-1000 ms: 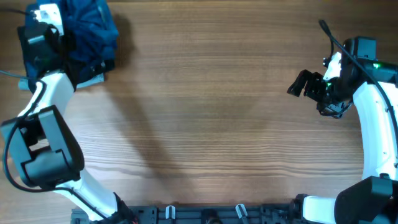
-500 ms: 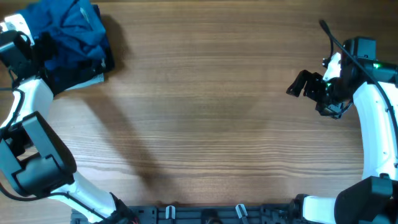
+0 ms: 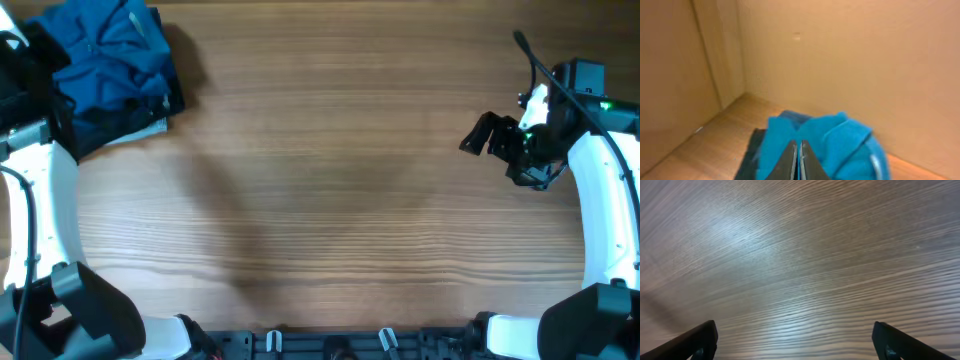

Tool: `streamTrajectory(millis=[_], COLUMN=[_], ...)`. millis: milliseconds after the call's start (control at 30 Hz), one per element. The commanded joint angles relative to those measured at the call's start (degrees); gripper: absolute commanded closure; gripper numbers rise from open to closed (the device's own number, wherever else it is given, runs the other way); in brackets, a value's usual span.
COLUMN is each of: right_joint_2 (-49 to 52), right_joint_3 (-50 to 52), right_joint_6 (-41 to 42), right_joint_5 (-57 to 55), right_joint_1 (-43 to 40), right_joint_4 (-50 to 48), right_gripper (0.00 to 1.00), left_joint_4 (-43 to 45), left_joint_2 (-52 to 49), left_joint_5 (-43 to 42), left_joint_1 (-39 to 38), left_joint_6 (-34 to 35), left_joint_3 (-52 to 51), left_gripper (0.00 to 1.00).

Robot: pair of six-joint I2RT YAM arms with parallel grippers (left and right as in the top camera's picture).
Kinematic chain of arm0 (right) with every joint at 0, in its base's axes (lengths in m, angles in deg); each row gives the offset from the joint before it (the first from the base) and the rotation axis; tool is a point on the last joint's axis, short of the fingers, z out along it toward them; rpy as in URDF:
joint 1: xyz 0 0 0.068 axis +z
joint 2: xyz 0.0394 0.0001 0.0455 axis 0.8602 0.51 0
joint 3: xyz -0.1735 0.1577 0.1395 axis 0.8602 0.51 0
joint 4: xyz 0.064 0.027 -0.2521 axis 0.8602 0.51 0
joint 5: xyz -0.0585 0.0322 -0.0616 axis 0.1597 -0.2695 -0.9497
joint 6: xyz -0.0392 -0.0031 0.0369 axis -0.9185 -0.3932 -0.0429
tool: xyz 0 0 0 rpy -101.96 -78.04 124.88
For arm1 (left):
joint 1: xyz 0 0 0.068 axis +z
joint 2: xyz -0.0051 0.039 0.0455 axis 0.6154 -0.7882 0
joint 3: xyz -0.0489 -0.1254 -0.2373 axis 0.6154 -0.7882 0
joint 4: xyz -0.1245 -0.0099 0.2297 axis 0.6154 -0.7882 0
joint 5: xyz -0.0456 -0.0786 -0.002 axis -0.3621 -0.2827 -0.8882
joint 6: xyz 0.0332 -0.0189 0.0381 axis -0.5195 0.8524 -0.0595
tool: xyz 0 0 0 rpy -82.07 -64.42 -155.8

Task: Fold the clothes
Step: 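Press the bundle onto the stack and release the left gripper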

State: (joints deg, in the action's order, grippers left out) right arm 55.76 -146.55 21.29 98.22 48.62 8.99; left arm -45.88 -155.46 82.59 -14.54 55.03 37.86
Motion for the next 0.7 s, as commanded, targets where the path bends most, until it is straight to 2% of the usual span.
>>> streamTrajectory(millis=[0,67,133,267,367,467,667], right_joint_2=[-0.8,-0.8,-0.8,-0.8,-0.8,-0.8,-0.8], right_joint_3=[0.4,0.4,0.4,0.4,0.4,0.4,0.4], right_joint_6=[0.2,0.2,0.3,0.1,0.2,0.3,0.3], right_joint_5=[3.0,3.5,3.5,3.5,3.5,3.5,3.5], right_joint_1=[-0.1,-0.1,-0.1,-0.1,-0.1,-0.1,-0.1], right_joint_4=[0.6,2.4,3.6,5.5,5.6,5.1,4.8], right_gripper=[0.00,0.00,0.00,0.00,0.00,0.00,0.00], left_joint_4=[8.2,15.0,16.6,11.3,9.9,7.2,10.6], left_joint_2=[-2.8,-8.6,-15.9,-32.4,-37.6,-38.3,-23.0], left_joint_5=[-1.6,-1.5,-1.4,-0.6,-0.4,-0.2,-0.5], left_joint_1=[-1.5,-1.2,-1.0,0.2,1.5,2.7,0.9], left_joint_6=[2.4,2.3,2.2,2.3,2.3,2.3,2.5], left_joint_3=[1.0,1.5,4.1,15.5,16.7,16.7,16.7], left_gripper=[0.96,0.96,0.96,0.96,0.94,0.92,0.92])
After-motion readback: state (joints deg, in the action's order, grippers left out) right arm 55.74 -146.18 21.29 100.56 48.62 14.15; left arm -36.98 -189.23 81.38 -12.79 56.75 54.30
